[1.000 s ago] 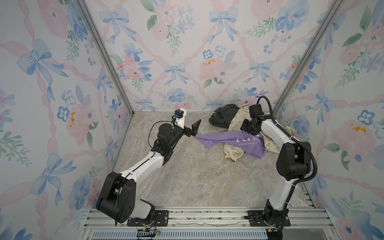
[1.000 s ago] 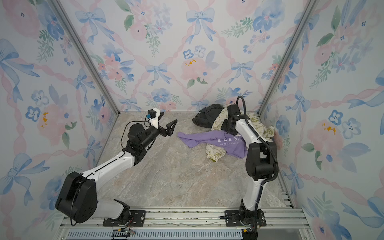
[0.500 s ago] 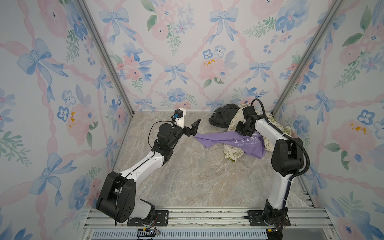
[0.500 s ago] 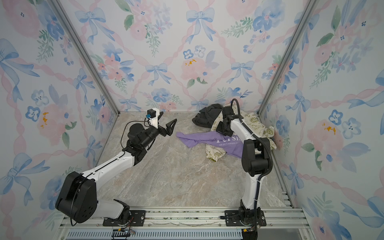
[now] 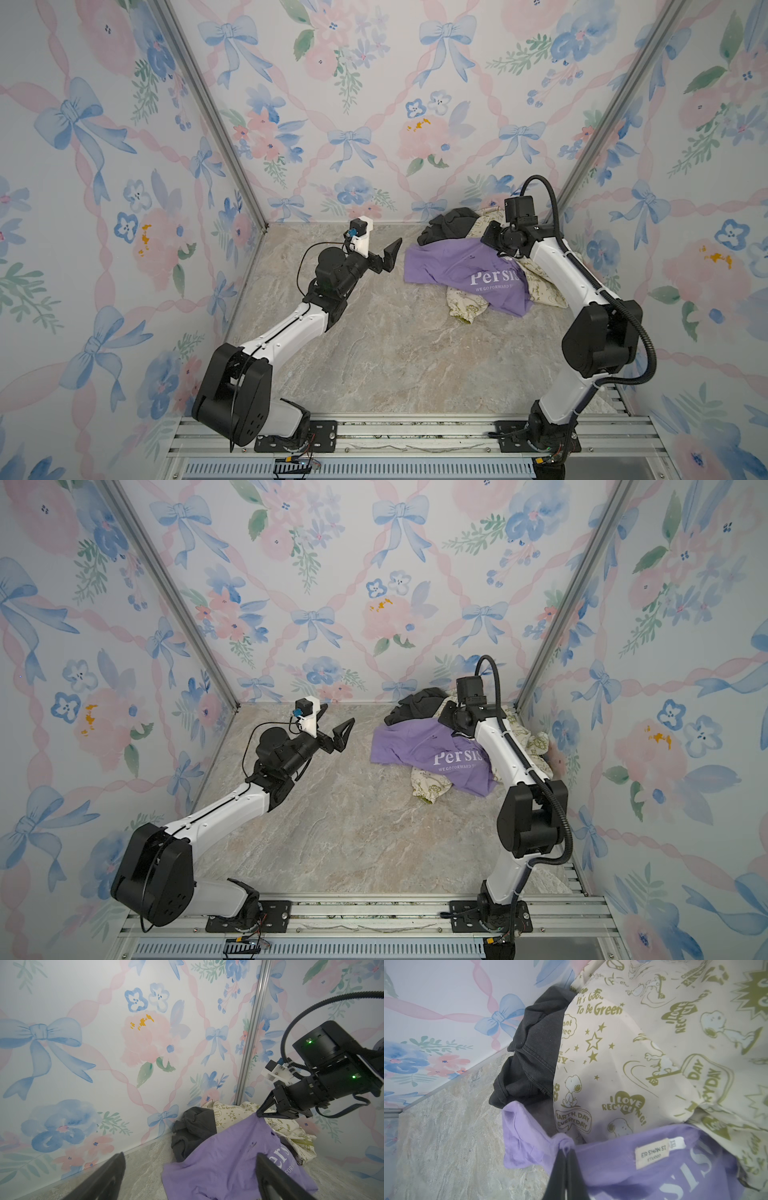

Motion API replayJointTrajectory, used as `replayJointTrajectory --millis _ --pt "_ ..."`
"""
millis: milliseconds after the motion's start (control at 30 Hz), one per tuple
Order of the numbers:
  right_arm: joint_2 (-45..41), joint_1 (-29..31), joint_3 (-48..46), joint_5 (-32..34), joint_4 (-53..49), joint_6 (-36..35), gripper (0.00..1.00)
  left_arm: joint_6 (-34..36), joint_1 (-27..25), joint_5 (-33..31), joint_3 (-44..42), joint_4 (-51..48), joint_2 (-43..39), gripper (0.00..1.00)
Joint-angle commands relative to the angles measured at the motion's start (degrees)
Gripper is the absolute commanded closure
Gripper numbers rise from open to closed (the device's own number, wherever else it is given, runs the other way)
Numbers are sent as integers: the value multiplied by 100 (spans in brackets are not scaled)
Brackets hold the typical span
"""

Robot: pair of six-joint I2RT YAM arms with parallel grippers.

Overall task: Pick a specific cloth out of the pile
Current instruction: 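Lift the T-shirt with the right gripper while the left gripper reaches toward it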

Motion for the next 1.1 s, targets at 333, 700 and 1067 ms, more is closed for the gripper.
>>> replayJointTrajectory --millis 333,700,1067 --pt "-1209 124 -209 61 1560 -411 100 -51 -117 171 42 148 -116 2" --pt "-1656 374 112 -118 2442 -1077 100 -65 -392 468 392 150 204 7" --pt "-1594 555 950 -665 2603 -1305 100 -100 -526 672 831 143 491 10"
